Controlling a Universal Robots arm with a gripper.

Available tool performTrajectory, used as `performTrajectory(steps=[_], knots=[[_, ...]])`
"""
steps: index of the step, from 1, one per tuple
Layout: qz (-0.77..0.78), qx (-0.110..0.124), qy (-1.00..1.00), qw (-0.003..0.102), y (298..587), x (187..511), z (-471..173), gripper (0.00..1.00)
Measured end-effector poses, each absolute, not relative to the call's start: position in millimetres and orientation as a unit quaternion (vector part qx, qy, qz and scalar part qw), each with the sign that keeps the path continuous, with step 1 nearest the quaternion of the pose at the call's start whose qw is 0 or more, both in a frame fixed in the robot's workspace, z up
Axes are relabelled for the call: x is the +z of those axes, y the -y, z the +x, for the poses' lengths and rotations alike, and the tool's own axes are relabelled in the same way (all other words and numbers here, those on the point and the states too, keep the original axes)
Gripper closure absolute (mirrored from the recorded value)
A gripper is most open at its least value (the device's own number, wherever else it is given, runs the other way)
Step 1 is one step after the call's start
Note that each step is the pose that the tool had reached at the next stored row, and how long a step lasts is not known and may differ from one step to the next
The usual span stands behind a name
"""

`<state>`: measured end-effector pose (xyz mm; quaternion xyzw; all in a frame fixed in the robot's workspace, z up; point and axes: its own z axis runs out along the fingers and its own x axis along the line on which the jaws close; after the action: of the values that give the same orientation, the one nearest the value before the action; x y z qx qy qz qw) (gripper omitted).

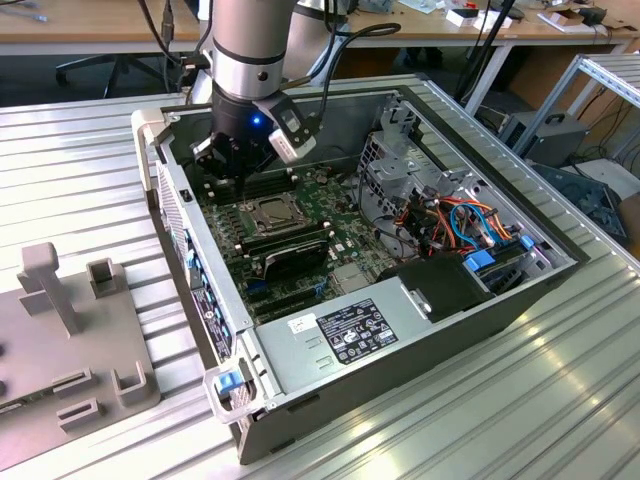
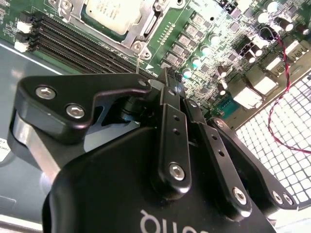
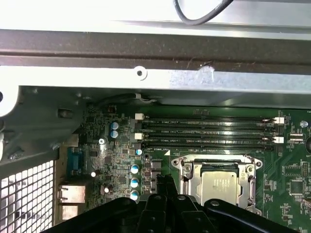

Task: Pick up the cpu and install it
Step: 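Install the first cpu locking lever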

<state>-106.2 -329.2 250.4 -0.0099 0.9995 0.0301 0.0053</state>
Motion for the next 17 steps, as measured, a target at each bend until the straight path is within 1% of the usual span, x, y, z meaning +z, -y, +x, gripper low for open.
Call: performTrajectory(steps=[7, 13, 17], knots=[[-0.01, 0.03, -0.999, 0.005, 316, 245, -106, 0.89], [-0.01, 0.034, -0.999, 0.006, 312, 245, -106, 0.89], [-0.01, 0.034, -0.999, 0.006, 312, 250, -106, 0.89]])
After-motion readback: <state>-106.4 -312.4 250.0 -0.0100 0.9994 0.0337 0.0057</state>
